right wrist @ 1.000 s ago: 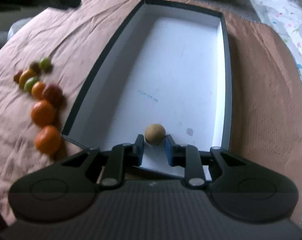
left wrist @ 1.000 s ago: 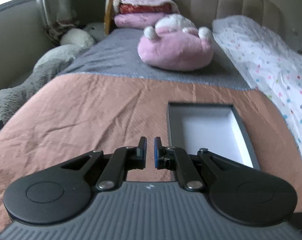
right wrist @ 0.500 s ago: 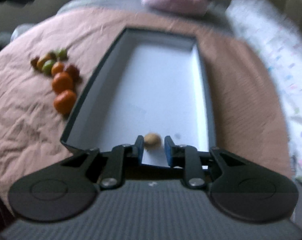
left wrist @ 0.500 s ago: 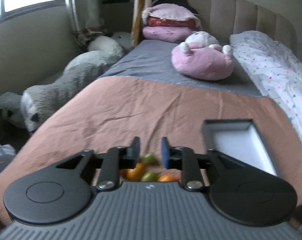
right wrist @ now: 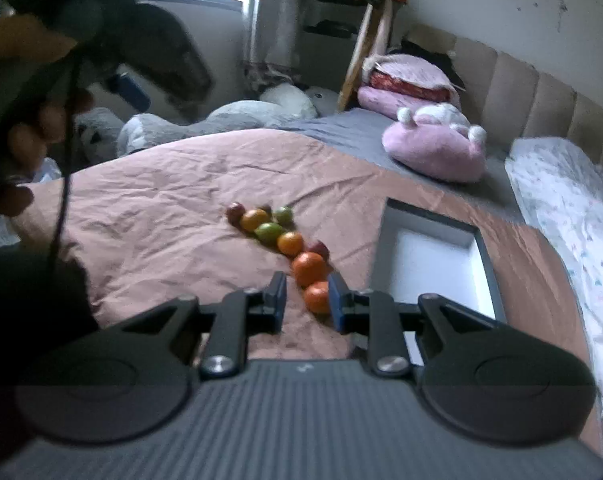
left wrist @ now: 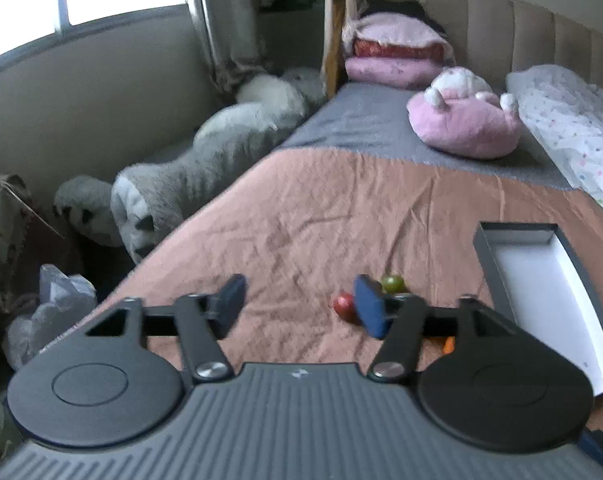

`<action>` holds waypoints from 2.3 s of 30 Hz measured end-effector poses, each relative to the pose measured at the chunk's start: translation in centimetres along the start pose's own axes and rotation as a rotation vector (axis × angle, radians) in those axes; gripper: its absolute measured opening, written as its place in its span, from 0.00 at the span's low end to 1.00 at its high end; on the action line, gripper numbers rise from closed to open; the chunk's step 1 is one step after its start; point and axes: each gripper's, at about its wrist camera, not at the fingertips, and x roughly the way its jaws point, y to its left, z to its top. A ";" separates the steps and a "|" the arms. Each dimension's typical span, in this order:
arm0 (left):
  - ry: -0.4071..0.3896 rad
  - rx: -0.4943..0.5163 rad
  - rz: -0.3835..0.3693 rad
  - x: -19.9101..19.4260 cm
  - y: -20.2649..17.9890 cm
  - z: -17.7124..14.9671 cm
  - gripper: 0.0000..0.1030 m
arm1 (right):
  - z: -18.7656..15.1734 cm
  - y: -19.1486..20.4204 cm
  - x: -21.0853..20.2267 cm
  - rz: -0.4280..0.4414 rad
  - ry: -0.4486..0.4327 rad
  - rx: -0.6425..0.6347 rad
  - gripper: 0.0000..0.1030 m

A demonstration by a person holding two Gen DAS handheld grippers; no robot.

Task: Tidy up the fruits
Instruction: 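Grasp the tangerine at the end of the row with the right tool, then grasp another tangerine with the left tool while the right tool holds its tangerine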

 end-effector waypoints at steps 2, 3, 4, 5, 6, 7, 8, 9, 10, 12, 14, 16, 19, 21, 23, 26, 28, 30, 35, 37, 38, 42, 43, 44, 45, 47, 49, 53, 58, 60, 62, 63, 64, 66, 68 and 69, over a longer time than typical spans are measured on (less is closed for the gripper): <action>-0.013 -0.004 -0.001 -0.1 -0.1 0.1 0.75 | 0.0 0.5 0.0 0.001 -0.001 0.002 0.25; -0.001 0.000 -0.011 0.1 -0.1 0.2 0.76 | -0.1 0.4 0.0 -0.003 -0.001 -0.001 0.25; 0.014 0.008 -0.020 0.5 -0.3 0.3 0.76 | -0.3 0.6 -0.3 -0.006 -0.004 -0.002 0.25; 0.027 0.016 -0.021 0.8 -0.5 0.3 0.76 | -0.5 0.7 -0.3 -0.008 -0.005 0.000 0.25; 0.039 0.022 -0.017 1.3 -0.7 0.3 0.76 | -0.5 0.5 -0.2 -0.012 -0.006 0.006 0.25; 0.059 0.025 -0.017 1.9 -0.9 0.3 0.76 | -0.8 0.3 0.1 -0.016 -0.005 0.012 0.25; 0.073 0.019 -0.027 2.4 -0.9 0.3 0.76 | -0.9 0.2 0.5 -0.019 -0.004 0.019 0.25; 0.084 0.007 -0.042 3.1 -1.0 0.3 0.76 | -0.9 0.0 0.7 -0.026 -0.004 0.026 0.25; 0.096 0.000 -0.052 3.7 -1.0 0.2 0.76 | -1.1 -0.2 1.2 -0.030 -0.007 0.032 0.25; 0.109 0.015 -0.054 5.0 -1.3 -0.1 0.76 | -1.2 -0.6 1.9 -0.032 -0.003 0.041 0.25; 0.108 0.042 -0.040 5.9 -1.7 -0.5 0.76 | -1.3 -0.8 2.9 -0.038 0.011 0.041 0.25; 0.117 0.056 -0.034 6.9 -2.0 -0.8 0.76 | -1.4 -1.1 4.0 -0.040 0.029 0.046 0.25; 0.138 0.056 -0.033 8.1 -2.1 -1.1 0.76 | -1.6 -1.3 5.9 -0.034 0.067 0.057 0.25; 0.161 0.056 -0.048 8.9 -2.1 -1.2 0.76 | -1.8 -1.2 7.1 -0.026 0.090 0.062 0.25; 0.174 0.058 -0.046 9.5 -2.1 -1.3 0.76 | -1.9 -1.1 8.2 -0.017 0.116 0.058 0.25; 0.181 0.041 -0.052 10.1 -2.0 -1.1 0.76 | -2.0 -0.9 9.9 -0.025 0.144 0.037 0.47; 0.184 0.034 -0.056 10.6 -2.0 -1.0 0.76 | -1.9 -0.7 10.6 -0.047 0.138 0.010 0.63; 0.185 0.037 -0.054 10.9 -2.2 -0.8 0.76 | -1.7 -0.6 11.2 -0.050 0.136 -0.017 0.63; 0.212 0.030 -0.063 12.1 -2.5 -0.3 0.76 | -1.7 -0.6 13.4 -0.052 0.172 -0.068 0.61; 0.206 0.031 -0.068 12.2 -2.7 -0.1 0.76 | -1.9 -0.8 14.2 -0.052 0.194 -0.073 0.60; 0.201 0.034 -0.070 12.2 -2.7 -0.1 0.76 | -2.1 -0.9 14.5 -0.053 0.205 -0.073 0.56; 0.191 0.036 -0.083 12.3 -2.6 -0.1 0.76 | -2.5 -1.0 14.9 -0.037 0.212 -0.081 0.38; 0.191 0.031 -0.086 12.3 -2.5 -0.2 0.76 | -2.6 -0.9 14.8 -0.038 0.205 -0.081 0.38; 0.191 0.027 -0.089 12.3 -2.3 -0.4 0.76 | -2.6 -0.8 14.8 -0.040 0.203 -0.089 0.38; 0.190 0.024 -0.093 12.4 -2.0 -0.5 0.76 | -2.7 -0.7 14.7 -0.042 0.200 -0.095 0.38; 0.190 0.024 -0.093 12.3 -1.6 -0.9 0.76 | -2.7 -0.9 14.5 -0.041 0.191 -0.077 0.37; 0.192 0.028 -0.095 12.3 -1.4 -1.2 0.75 | -2.5 -1.3 14.0 -0.020 0.184 -0.029 0.36; 0.197 0.036 -0.106 12.0 -1.7 -1.7 0.75 | -2.3 -1.8 12.2 0.012 0.155 0.038 0.36; 0.203 0.085 -0.159 11.0 -4.6 -2.8 0.75 | -2.3 -2.0 8.2 0.048 0.088 0.094 0.36; 0.221 0.111 -0.187 10.8 -6.4 -3.3 0.75 | -2.6 -2.1 6.3 0.053 0.072 0.103 0.36; 0.231 0.133 -0.207 10.7 -8.3 -3.9 0.74 | -3.0 -2.3 4.9 0.037 0.063 0.096 0.36; 0.235 0.139 -0.220 10.7 -9.2 -4.1 0.74 | -3.2 -2.6 4.2 0.028 0.059 0.096 0.36; 0.242 0.142 -0.233 10.7 -10.0 -4.3 0.74 | -3.4 -2.9 3.5 0.016 0.054 0.102 0.36; 0.253 0.148 -0.246 10.8 -11.5 -4.8 0.74 | -3.8 -3.9 2.3 -0.009 0.044 0.126 0.36; 0.262 0.161 -0.252 10.9 -13.0 -5.3 0.74 | -4.2 -4.9 1.4 -0.031 0.032 0.159 0.36; 0.269 0.169 -0.251 11.1 -13.7 -5.6 0.74 | -4.3 -5.4 1.1 -0.038 0.026 0.172 0.36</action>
